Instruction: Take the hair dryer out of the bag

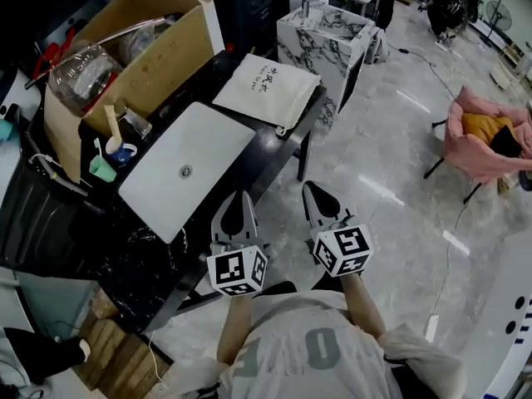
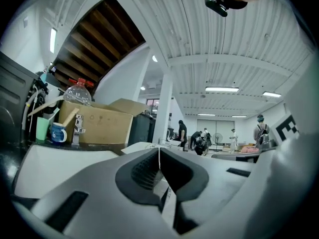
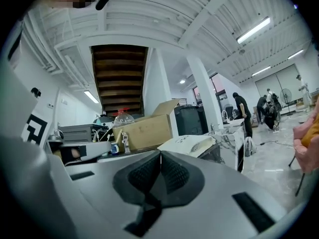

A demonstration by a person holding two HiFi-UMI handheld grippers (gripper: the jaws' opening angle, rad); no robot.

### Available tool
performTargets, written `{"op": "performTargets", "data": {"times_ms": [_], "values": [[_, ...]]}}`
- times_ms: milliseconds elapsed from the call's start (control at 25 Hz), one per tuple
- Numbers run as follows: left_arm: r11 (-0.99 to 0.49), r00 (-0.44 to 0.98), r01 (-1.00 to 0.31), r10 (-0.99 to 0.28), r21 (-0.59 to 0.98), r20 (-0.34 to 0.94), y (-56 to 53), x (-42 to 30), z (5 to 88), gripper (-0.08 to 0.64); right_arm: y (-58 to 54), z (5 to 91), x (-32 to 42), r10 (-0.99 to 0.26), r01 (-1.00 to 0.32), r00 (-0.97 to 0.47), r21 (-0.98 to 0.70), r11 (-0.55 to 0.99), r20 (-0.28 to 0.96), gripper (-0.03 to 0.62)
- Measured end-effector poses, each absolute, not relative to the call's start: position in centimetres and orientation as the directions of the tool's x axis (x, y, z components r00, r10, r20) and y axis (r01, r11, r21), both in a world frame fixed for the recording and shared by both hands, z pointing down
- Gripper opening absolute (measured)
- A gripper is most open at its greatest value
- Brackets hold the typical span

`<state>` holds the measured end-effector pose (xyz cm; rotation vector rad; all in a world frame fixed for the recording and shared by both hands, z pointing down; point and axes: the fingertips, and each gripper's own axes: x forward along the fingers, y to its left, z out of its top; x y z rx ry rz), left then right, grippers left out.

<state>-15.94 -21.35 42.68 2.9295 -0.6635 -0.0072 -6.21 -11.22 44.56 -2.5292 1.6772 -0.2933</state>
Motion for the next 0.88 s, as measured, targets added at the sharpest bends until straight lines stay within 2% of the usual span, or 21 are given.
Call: {"op": "performTargets", "data": {"times_ms": [440,880], "values": [[-0.769,0.780,-0.626,-0.620,0.128,0.089,-24.7,-11.4,43.0,0.031,-16.0,44.4,1.4,-0.970,-0.954,0.195,-0.202,-0.222,0.146,0.031],[-0.558,0.574,-0.815,-0.813,0.156,0.095,-24.1,-1.6,42.3,0.031,-17.4,43.3,14.0,-0.983,-0.984,-0.035,-0.178,0.002,0.178,0.031]]}}
